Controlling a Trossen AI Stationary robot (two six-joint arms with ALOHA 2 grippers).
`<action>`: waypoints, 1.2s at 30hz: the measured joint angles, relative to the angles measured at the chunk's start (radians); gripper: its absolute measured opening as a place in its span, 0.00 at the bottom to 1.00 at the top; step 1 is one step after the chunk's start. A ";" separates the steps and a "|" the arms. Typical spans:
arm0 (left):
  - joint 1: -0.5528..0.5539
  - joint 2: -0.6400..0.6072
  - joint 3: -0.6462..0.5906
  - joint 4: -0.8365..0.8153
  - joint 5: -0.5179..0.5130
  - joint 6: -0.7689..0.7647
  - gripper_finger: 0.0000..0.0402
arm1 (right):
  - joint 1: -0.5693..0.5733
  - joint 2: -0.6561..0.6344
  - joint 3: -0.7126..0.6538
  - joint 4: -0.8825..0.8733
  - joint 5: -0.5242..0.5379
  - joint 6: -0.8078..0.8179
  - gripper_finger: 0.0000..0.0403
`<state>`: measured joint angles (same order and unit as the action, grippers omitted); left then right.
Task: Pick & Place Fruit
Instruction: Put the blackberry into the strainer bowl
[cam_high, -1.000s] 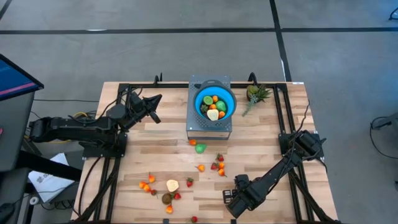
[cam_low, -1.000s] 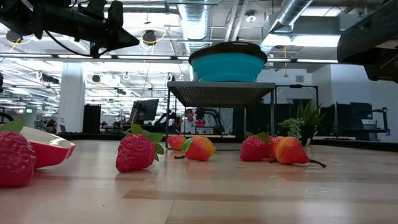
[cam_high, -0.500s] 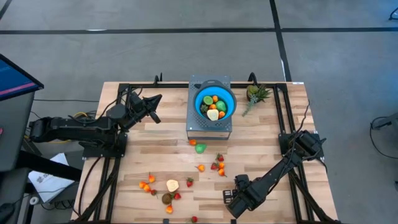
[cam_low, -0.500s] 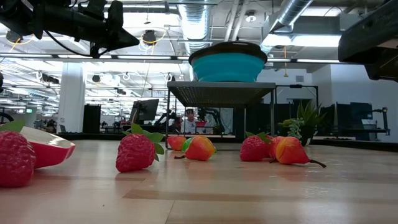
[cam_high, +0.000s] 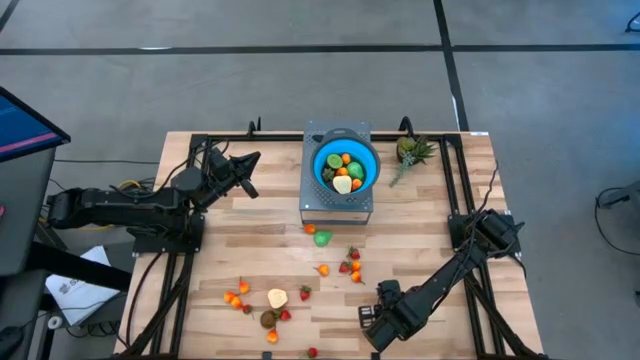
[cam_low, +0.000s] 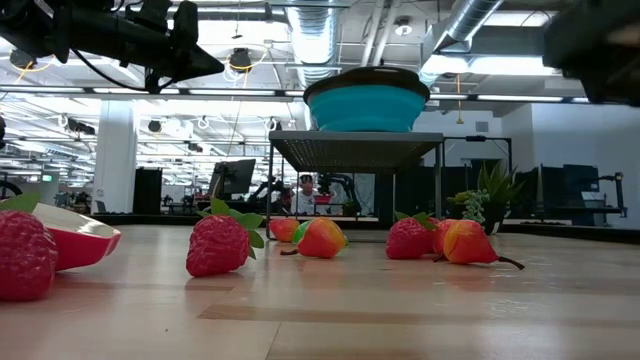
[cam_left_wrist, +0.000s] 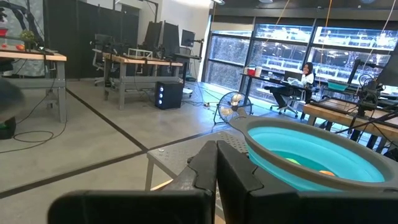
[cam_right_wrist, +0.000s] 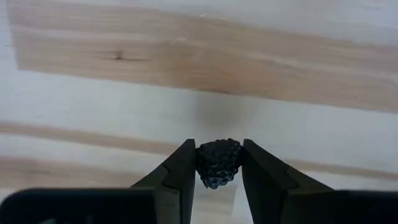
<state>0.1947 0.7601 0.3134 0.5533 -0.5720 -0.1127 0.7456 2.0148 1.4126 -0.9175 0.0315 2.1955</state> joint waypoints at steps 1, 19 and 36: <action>0.000 0.000 0.000 0.000 0.000 0.000 0.00 | 0.000 0.000 0.010 -0.007 0.000 0.000 0.25; 0.000 0.000 0.000 0.000 0.000 0.000 0.00 | -0.055 -0.002 0.271 -0.206 0.223 -0.100 0.24; 0.000 0.000 0.000 0.000 0.000 0.000 0.00 | -0.368 -0.002 0.601 -0.397 0.442 -0.710 0.24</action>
<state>0.1948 0.7601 0.3134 0.5537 -0.5720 -0.1127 0.3776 2.0132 2.0131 -1.3147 0.4738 1.4850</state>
